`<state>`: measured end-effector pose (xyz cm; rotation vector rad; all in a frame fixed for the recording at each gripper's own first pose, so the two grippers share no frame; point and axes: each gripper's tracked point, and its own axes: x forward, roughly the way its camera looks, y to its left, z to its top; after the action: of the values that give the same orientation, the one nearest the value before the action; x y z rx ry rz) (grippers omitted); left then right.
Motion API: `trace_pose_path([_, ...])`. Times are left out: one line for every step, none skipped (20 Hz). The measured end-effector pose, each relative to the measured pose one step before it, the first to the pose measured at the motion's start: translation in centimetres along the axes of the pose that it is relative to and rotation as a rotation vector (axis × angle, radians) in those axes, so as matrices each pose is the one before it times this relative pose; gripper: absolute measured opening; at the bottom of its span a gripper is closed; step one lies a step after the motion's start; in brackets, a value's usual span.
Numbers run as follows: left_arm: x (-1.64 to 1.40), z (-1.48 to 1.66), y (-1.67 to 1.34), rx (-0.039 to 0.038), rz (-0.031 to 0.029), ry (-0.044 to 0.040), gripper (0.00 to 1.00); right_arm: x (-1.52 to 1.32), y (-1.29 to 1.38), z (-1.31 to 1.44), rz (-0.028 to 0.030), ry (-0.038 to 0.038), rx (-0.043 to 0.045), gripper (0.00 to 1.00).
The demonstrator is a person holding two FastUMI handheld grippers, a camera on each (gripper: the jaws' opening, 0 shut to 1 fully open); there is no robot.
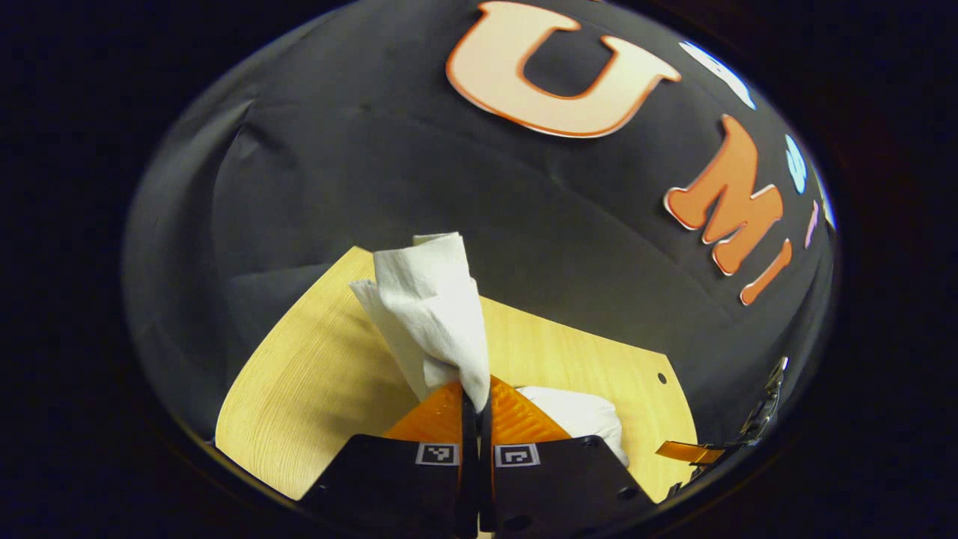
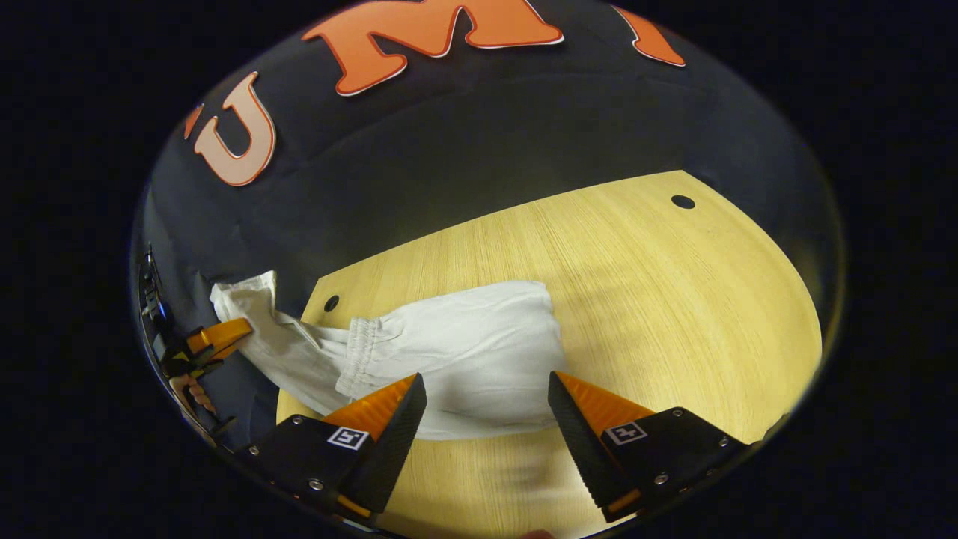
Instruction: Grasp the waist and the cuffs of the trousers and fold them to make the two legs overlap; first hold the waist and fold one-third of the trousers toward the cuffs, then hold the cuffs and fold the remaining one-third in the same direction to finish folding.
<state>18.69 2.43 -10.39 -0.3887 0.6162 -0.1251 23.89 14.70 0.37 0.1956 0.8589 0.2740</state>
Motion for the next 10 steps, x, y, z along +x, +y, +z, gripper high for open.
trace_pose_path([0.160, -0.043, -0.904, 0.02519, -0.00479, -0.00224, 0.04, -0.370, -0.621, 0.199, 0.00858, -0.00199, 0.00457, 0.99])
trace_pose_path([0.218, -0.142, -1.030, 0.02457, -0.00429, 0.00242, 0.04, -0.458, -0.904, 0.376, 0.00661, -0.00532, 0.00387, 0.99])
trace_pose_path([0.158, -0.113, -1.064, 0.02178, -0.00695, 0.00478, 0.04, -0.302, -0.891, 0.208, -0.00299, -0.00483, 0.00257, 0.99])
trace_pose_path([0.413, -0.101, -1.098, 0.01792, -0.00783, 0.00084, 0.04, -0.313, -1.045, 0.243, -0.00181, -0.00131, 0.00524, 0.98])
trace_pose_path([0.423, -0.109, -0.991, 0.01552, -0.01219, 0.00143, 0.02, -0.382, -0.872, 0.299, 0.00069, -0.00107, 0.00949, 0.98])
trace_pose_path([0.511, -0.352, -1.091, 0.01319, -0.01248, 0.00976, 0.04, -0.412, -1.111, 0.360, -0.00035, -0.00468, 0.01104, 0.99])
trace_pose_path([0.661, -0.664, -0.895, 0.01021, -0.01503, 0.01342, 0.04, -0.272, -1.118, 0.147, -0.00563, -0.00466, 0.00841, 0.99])
trace_pose_path([0.549, -0.532, -0.991, 0.00749, -0.01679, 0.01580, 0.02, -0.383, -1.245, 0.255, -0.00559, -0.00412, 0.00878, 0.98])
trace_pose_path([0.293, -0.540, -0.973, 0.00820, -0.01466, 0.01393, 0.02, -0.330, -1.096, -0.007, -0.00545, -0.00103, 0.01005, 0.98])
trace_pose_path([0.610, -0.580, -1.007, 0.01163, -0.01074, 0.01191, 0.02, -0.362, -1.196, -0.007, -0.00644, -0.00088, 0.01085, 0.98])
